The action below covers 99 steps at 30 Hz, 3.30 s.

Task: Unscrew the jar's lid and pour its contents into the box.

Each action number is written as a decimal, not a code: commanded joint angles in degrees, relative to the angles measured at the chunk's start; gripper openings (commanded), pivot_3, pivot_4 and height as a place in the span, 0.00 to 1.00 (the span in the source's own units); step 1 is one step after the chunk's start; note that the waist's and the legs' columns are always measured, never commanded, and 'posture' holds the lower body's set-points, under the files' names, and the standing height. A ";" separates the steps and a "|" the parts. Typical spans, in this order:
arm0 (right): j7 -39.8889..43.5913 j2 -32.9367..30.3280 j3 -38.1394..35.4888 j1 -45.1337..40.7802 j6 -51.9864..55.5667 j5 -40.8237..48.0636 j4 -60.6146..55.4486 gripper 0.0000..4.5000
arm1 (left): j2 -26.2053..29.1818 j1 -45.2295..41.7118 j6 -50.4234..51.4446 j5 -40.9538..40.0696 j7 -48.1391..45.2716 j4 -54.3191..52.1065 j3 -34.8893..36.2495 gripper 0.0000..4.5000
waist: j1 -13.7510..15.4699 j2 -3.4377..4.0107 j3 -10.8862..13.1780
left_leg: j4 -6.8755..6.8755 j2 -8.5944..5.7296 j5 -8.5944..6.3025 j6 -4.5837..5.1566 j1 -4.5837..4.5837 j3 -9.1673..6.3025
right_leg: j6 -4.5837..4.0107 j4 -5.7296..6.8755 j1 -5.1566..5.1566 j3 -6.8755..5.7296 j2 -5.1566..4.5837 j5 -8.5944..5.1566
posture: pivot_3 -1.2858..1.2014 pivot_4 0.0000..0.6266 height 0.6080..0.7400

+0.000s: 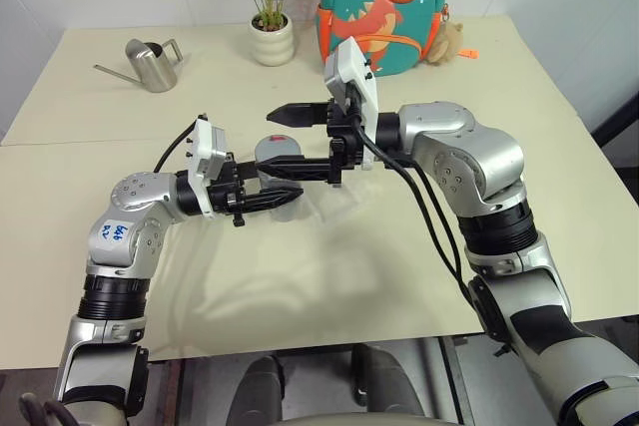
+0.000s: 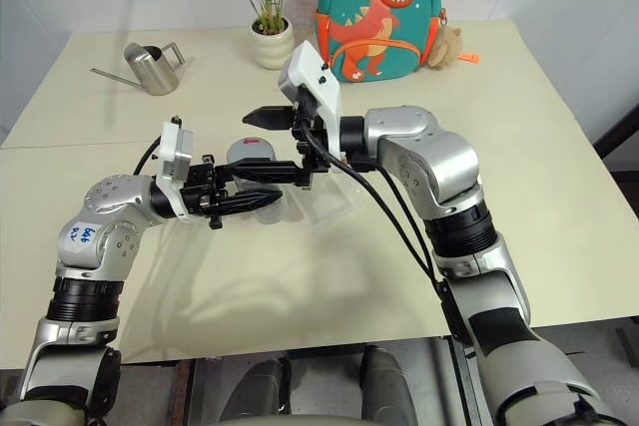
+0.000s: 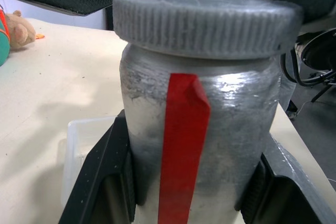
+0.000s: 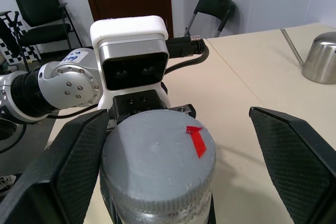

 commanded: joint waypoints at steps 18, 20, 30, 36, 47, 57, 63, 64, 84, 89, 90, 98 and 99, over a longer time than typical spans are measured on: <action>3.81 -4.04 -2.55 0.41 -1.67 1.07 0.52 0.99 | 0.90 -0.65 -0.80 -0.75 -0.41 -2.01 0.96 0.43 | -0.01 0.00 0.00 | 0.00 0.00 0.00 0.00 0.00 0.00 | 0.00 0.00 0.00 0.00 0.00 0.00 | 0.52 0.24 1.00; 4.03 -4.21 -2.56 0.39 -1.67 1.31 0.55 0.99 | 0.94 -0.66 -0.82 -0.71 -0.36 -1.99 1.00 0.43 | -0.01 0.00 0.00 | 0.00 0.00 0.00 0.00 0.00 0.00 | 0.00 0.00 0.00 0.00 0.00 0.00 | 0.52 0.24 1.00; 6.08 -4.28 -3.08 0.75 -2.06 3.31 -0.33 0.99 | 1.22 -0.29 -0.79 -1.01 -0.28 -2.45 1.43 0.43 | 0.00 0.00 0.00 | 0.00 0.00 0.00 0.00 0.00 0.00 | 0.00 0.00 0.00 0.00 0.00 0.00 | 0.52 0.24 1.00; 7.81 -3.78 -4.15 0.37 -1.40 5.62 -1.07 0.99 | 1.61 0.21 -0.60 -1.24 -0.18 -3.00 1.72 0.43 | 0.00 0.00 0.00 | 0.00 0.00 0.00 0.00 0.00 0.00 | 0.00 0.00 0.00 0.00 0.00 0.00 | 0.52 0.24 1.00; 6.30 -1.27 -0.50 -1.44 -2.10 1.98 1.83 0.99 | 1.69 0.74 -0.43 -1.43 0.12 -3.55 1.76 0.43 | -0.01 0.00 0.00 | 0.00 0.00 0.00 -0.01 0.00 0.00 | 0.00 0.00 0.00 0.00 0.00 0.00 | 0.52 0.24 1.00; 6.29 0.37 -0.44 -2.45 -2.46 0.20 4.51 0.99 | 1.28 0.34 -0.84 -1.13 0.10 -2.99 1.40 0.43 | -0.02 0.00 0.00 | 0.00 0.00 0.01 -0.01 0.00 0.00 | 0.00 0.00 0.00 0.00 0.00 0.00 | 0.52 0.24 1.00; 6.59 1.14 -1.84 -2.41 -1.99 1.34 4.18 0.64 | 1.22 0.29 -1.03 -1.13 0.29 -2.89 1.45 0.43 | -0.03 0.00 0.00 | 0.00 0.00 0.01 -0.01 0.00 0.00 | 0.00 0.00 -0.01 0.00 0.00 0.00 | 0.52 0.24 1.00; 6.58 1.41 -2.31 -2.41 -1.89 1.77 4.08 0.64 | 1.20 0.32 -1.04 -1.12 0.35 -2.95 1.46 0.43 | -0.03 0.00 0.00 | 0.00 0.00 0.01 -0.01 0.00 0.00 | 0.00 0.00 0.00 0.00 0.00 0.00 | 0.52 0.24 1.00; -7.30 -13.74 -26.55 21.99 -11.78 2.57 6.09 0.64 | 2.99 1.83 -1.80 -1.57 0.77 -0.49 4.32 0.43 | 1.46 0.00 0.00 | -0.02 -0.01 -0.04 0.06 -0.04 0.06 | 0.01 -0.14 0.01 0.01 0.00 0.00 | 0.52 0.24 1.00; -8.20 -14.86 -25.93 30.19 -29.81 -6.80 19.22 0.64 | 2.62 0.31 -0.86 -2.09 1.12 1.15 4.61 0.43 | 1.24 0.00 0.00 | -0.01 -0.01 -0.03 0.07 0.06 0.13 | 0.03 -0.10 0.04 0.05 0.00 0.01 | 0.52 0.24 1.00; -8.91 -14.39 -26.40 30.65 -32.28 -7.36 21.46 0.64 | 2.59 0.05 -0.74 -2.11 1.06 1.35 4.51 0.43 | 1.14 0.01 0.01 | -0.02 -0.01 -0.02 0.08 0.06 0.13 | 0.03 -0.09 0.04 0.06 0.00 0.01 | 0.52 0.24 1.00; -11.00 -12.58 -26.79 35.08 -42.80 -8.93 27.93 0.76 | 2.14 -2.68 -1.35 -1.17 0.41 3.62 3.68 0.43 | 0.85 0.02 0.01 | 0.01 -0.01 0.05 -0.02 0.20 0.30 | 0.07 -0.03 0.08 0.28 0.00 0.04 | 0.52 0.24 1.00; -11.05 -12.57 -26.99 35.30 -42.44 -8.44 27.38 0.80 | 1.99 -3.04 -1.55 -1.02 0.38 4.03 3.57 0.43 | 0.85 0.02 0.01 | 0.01 -0.01 0.06 -0.02 0.23 0.32 | 0.08 -0.04 0.10 0.30 0.01 0.05 | 0.52 0.24 1.00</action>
